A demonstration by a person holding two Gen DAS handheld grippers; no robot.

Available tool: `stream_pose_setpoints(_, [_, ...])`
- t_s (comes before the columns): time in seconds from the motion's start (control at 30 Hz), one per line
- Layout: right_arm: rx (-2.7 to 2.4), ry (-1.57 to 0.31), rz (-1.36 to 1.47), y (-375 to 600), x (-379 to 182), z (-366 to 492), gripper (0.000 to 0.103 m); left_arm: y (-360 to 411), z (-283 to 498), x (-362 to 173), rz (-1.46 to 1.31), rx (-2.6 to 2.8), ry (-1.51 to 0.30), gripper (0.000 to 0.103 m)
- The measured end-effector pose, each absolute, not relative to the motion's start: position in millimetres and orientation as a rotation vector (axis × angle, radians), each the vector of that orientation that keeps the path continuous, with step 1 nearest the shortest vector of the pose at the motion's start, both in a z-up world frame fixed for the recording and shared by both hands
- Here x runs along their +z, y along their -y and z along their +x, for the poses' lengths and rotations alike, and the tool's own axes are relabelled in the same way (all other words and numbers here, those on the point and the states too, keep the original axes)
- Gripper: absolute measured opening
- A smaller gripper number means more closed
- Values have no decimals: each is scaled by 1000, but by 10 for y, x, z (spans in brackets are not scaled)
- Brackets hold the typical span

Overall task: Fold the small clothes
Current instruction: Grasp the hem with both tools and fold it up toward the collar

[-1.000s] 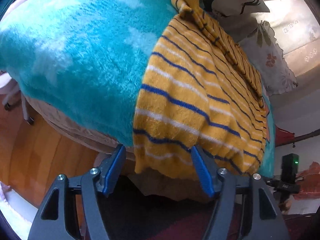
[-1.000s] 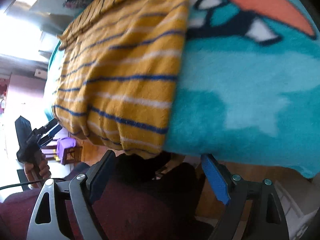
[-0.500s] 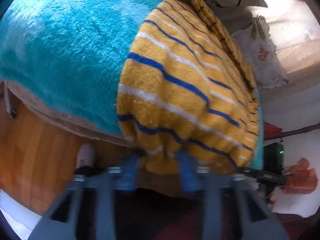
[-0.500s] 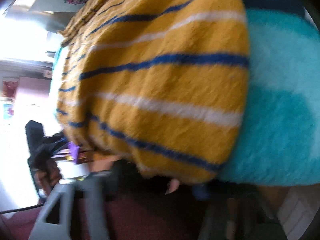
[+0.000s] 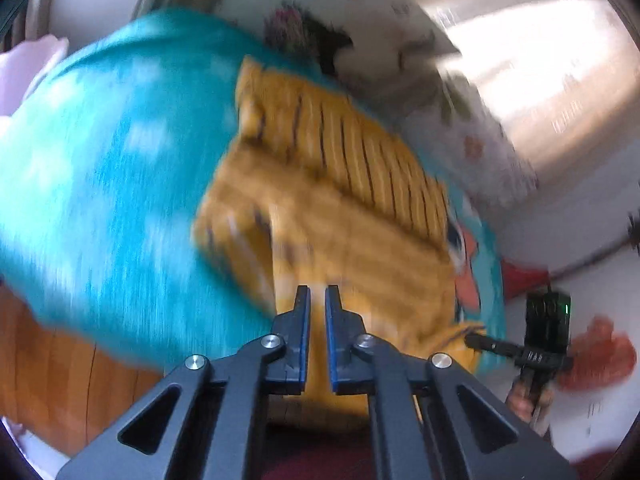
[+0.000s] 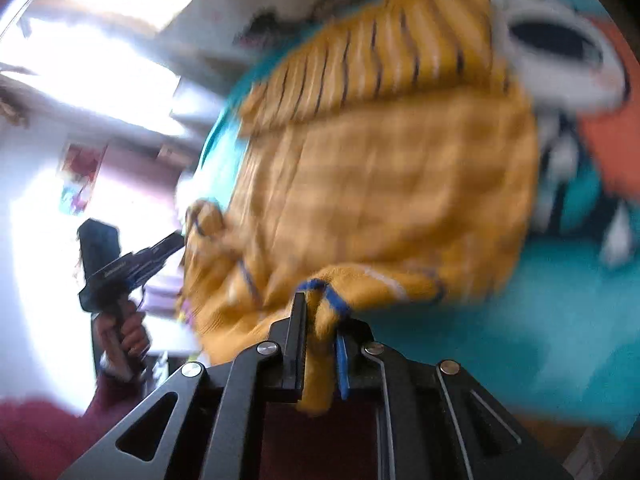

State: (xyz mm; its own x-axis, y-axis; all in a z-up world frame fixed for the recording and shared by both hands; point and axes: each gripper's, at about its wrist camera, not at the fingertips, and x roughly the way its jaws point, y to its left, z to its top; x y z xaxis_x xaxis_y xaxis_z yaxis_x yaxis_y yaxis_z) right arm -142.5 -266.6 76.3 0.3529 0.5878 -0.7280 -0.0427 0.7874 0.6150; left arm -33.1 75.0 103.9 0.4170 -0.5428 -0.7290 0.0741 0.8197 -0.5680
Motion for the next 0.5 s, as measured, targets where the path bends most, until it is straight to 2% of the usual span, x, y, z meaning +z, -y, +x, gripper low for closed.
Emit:
stream_pose_setpoints(0.17, [164,-1101,419,2742,819,-668,15,-686,245,1195,-501,-323,-1014,10])
stream_pose_setpoints(0.2, [140,-1095,364,2712,873,-638,17,-642,235,1253,-477,-332,-996,22])
stream_pose_setpoints(0.23, [139,-1082,333,2701,922,-629,18,-560,205,1312,-432,-336,-976,42])
stream_pose_setpoints(0.27, [144,-1059,302,2662,981,-652,26,-520,176,1351,-379,-328,-966,52])
stream_pose_setpoints(0.3, [129,-1022,265,2640,1050,-716,47,-495,148,1349,-345,-319,-966,60])
stream_pose_setpoints(0.33, [95,-984,230,2668,1099,-782,60,-467,132,1337,-313,-316,-974,60])
stream_pose_setpoints(0.37, [45,-930,185,2681,1130,-877,79,-441,107,1283,-273,-321,-998,60])
stream_pose_setpoints(0.43, [23,-936,153,2748,1052,-940,82,-439,4,1208,-229,-322,-1027,60])
stream_pose_setpoints(0.5, [16,-1039,164,2953,944,-928,74,-427,-140,1140,-193,-338,-1048,60])
